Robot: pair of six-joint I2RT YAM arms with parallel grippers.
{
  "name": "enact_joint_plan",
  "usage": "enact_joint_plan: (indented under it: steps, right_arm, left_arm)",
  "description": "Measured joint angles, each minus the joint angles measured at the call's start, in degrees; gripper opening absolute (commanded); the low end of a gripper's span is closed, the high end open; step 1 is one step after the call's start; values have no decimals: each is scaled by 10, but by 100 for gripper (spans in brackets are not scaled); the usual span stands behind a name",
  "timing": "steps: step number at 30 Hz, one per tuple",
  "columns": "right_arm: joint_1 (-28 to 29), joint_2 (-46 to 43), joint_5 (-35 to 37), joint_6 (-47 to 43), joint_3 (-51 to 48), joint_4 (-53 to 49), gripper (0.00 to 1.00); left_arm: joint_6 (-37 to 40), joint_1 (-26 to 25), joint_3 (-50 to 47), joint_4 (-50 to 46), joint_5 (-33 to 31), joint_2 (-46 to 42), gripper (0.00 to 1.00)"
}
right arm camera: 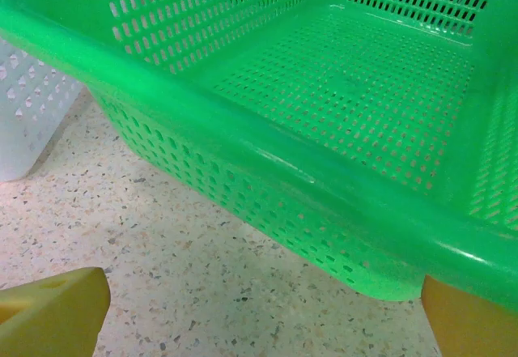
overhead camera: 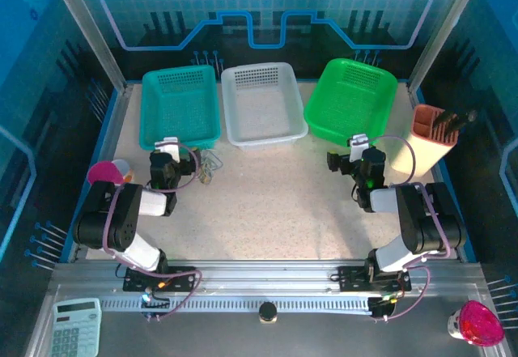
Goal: Untangle the cables
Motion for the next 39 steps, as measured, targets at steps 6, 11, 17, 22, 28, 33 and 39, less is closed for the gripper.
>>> enact_joint_plan:
  steps: [6,11,17,22,28,33,39]
  right_arm:
    - [0,0,0,0,0,0,100]
    - [0,0,0,0,0,0,100]
    - [0,0,0,0,0,0,100]
    - [0,0,0,0,0,0,100]
    - [1,-14,7,0,0,-16,100]
    - [4,-88,28,12,28,-122,100]
    - [6,-210,30,61,62,-254,100]
  left_arm:
    - [0,0,0,0,0,0,99]
    - [0,0,0,0,0,0,99]
    - [0,0,2,-1,0,0,99]
    - [0,0,2,-1,0,0,99]
    - [3,-2,1,-16,20,-19,99]
    - [2,-8,2,-70,20,-104,99]
    - [0,-8,44,-178,15,-188,99]
